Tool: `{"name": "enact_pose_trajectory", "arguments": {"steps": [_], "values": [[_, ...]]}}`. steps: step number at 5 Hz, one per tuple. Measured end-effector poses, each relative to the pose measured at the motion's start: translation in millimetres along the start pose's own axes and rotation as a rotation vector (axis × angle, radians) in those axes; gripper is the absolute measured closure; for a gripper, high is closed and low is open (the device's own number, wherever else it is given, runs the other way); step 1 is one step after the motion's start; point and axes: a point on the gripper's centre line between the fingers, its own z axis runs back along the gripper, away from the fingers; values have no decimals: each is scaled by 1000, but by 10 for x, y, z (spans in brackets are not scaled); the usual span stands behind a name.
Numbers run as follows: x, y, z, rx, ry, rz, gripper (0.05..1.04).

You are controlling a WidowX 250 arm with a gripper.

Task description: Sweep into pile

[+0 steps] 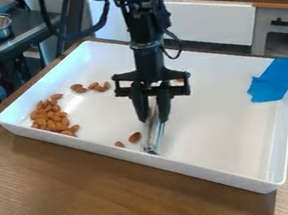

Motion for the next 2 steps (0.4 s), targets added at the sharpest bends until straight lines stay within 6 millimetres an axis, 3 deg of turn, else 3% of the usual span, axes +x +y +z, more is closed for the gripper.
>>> {"name": "enact_pose_trajectory", "arguments": {"steps": [2], "values": [[45,334,16,52,12,8,721]]}}
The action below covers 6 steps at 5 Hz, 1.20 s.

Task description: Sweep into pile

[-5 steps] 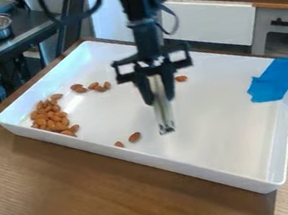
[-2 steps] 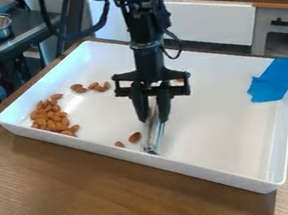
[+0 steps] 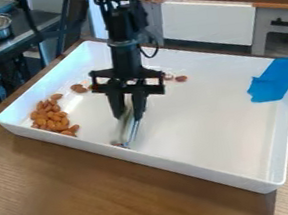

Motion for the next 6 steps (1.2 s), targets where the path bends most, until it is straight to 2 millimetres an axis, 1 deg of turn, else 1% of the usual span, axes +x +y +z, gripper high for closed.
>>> {"name": "enact_pose_trajectory", "arguments": {"steps": [1,2,3,5,6], "values": [[74,109,-7,34,-39,21,721],[96,204,-89,84,-65,26,721],[86,270,-99,122,-63,0,721],[35,732,-54,216,-6,-33,721],[27,872,6,265,6,-28,721]]}}
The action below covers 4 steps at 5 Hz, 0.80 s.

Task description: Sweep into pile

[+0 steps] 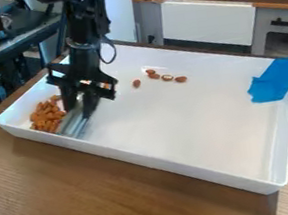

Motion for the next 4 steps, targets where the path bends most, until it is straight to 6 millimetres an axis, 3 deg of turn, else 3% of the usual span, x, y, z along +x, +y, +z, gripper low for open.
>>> {"name": "enact_pose_trajectory", "arguments": {"steps": [1,2,3,4], "values": [[-2,-31,18,-47,7,13,721],[71,-278,300,-179,10,44,721],[173,-602,709,-279,-32,31,721],[257,-913,849,-311,-57,32,721]]}}
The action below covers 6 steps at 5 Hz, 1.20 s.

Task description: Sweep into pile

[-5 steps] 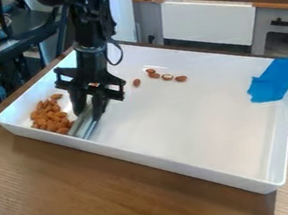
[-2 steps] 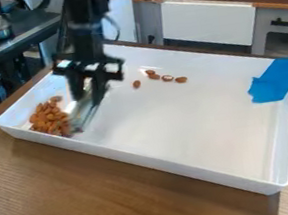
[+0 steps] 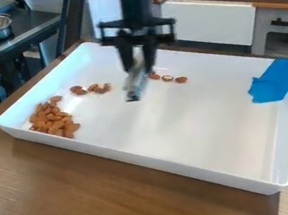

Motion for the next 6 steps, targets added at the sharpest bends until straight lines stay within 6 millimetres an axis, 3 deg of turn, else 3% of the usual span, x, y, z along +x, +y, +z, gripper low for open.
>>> {"name": "enact_pose_trajectory", "arguments": {"steps": [2,3,4,6], "values": [[197,-433,-282,62,-9,-9,721],[339,-531,-560,114,14,7,721],[397,-594,-662,134,37,7,721],[432,-525,-664,129,44,29,721]]}}
